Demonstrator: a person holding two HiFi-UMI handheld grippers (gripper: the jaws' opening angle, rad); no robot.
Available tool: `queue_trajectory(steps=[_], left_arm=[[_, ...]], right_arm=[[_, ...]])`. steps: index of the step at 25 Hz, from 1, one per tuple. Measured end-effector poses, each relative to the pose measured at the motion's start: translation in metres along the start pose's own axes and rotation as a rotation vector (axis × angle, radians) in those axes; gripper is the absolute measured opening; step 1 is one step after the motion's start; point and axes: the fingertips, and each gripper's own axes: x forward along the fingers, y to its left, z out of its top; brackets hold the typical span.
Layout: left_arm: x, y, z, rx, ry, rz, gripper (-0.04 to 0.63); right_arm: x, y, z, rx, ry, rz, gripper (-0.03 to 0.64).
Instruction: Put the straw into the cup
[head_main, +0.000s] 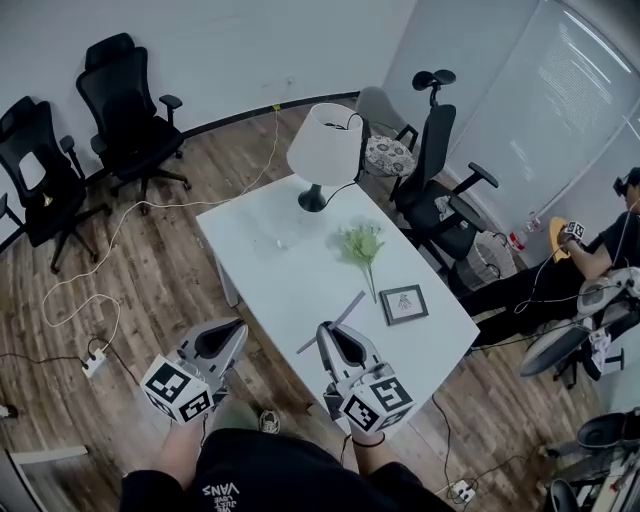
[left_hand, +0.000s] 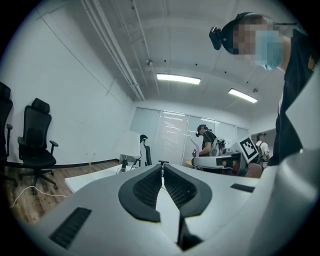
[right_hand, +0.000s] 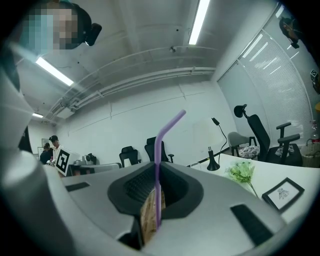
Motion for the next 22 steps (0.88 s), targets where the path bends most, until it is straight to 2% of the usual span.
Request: queue_trajectory(steps=[10,22], left_arm=[[0.030,0.039,0.006,-0.009,0.003,-0.034,0.023],[0.067,0.098,0.027,-0.016,0.030,-0.117,0.023]], right_arm=[[0.040,-0.020,0.003,0.010,0.000,-0.030,0.037],[0.099,-0.037,0.022,0.021,-0.011,-0.109,0.037]])
